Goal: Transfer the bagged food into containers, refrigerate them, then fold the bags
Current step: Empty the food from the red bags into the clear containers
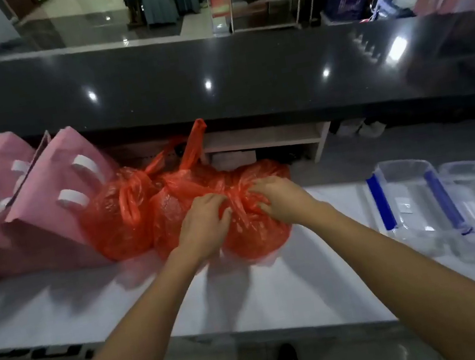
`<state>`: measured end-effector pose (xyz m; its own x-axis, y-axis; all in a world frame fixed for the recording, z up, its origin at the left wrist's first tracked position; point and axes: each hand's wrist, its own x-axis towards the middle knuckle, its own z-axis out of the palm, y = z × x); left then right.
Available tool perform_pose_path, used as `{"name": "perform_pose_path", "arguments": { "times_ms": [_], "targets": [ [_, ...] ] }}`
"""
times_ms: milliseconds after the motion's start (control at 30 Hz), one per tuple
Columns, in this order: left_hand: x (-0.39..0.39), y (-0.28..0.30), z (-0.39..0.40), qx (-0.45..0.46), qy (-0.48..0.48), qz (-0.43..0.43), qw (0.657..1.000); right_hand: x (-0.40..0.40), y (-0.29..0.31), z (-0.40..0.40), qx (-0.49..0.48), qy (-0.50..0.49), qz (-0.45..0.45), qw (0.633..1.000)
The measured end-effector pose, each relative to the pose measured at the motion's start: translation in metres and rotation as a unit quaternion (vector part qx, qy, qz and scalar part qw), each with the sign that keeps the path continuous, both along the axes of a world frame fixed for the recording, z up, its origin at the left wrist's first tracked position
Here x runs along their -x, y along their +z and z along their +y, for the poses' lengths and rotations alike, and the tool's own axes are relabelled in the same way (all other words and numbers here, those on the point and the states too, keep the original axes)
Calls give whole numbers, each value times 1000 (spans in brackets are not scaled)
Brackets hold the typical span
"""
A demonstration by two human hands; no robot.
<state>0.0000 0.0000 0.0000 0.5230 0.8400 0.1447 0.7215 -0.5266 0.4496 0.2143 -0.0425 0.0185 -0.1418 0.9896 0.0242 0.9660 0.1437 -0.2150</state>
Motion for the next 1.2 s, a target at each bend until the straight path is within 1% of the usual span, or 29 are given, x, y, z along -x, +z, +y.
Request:
{"name": "perform_pose_path", "arguments": {
  "times_ms": [100,167,267,367,433,500,600,733,833,900,1033,1133,1200],
  "targets": [
    [-11,-9,3,4,51,-25,998,-6,-5,23,0,32,2,999],
    [-17,-12,-1,14,82,-34,996,-6,-9,35,8,49,-11,999],
    [-25,-16,-3,7,113,-48,992,-11,-19,47,-3,70,-35,997],
    [-35,-17,-5,15,124,-21,992,-17,-27,48,13,56,-50,997],
    [-40,-19,-3,19,116,-1,993,-22,-33,45,-10,48,-38,998],
    [-44,-21,-1,21,103,5,994,-26,-33,39,-36,27,3,999],
    [-50,-22,5,0,74,-3,997,-34,-28,28,-64,-18,58,996],
    [-60,-13,19,-24,25,-76,997,-46,-9,11,-94,-83,121,985],
    [-68,2,33,-27,-4,-140,990,-57,4,0,-103,-118,141,978],
    [-71,14,43,-33,-21,-166,985,-68,10,-9,-118,-139,151,972],
    [-60,32,70,-58,0,-210,976,-95,19,-33,-150,-206,170,952],
    [-52,34,85,-58,4,-185,981,-105,25,-50,-144,-227,168,948],
    [-54,36,84,-57,-40,-159,985,-103,29,-56,-136,-218,167,952]
  ]
}}
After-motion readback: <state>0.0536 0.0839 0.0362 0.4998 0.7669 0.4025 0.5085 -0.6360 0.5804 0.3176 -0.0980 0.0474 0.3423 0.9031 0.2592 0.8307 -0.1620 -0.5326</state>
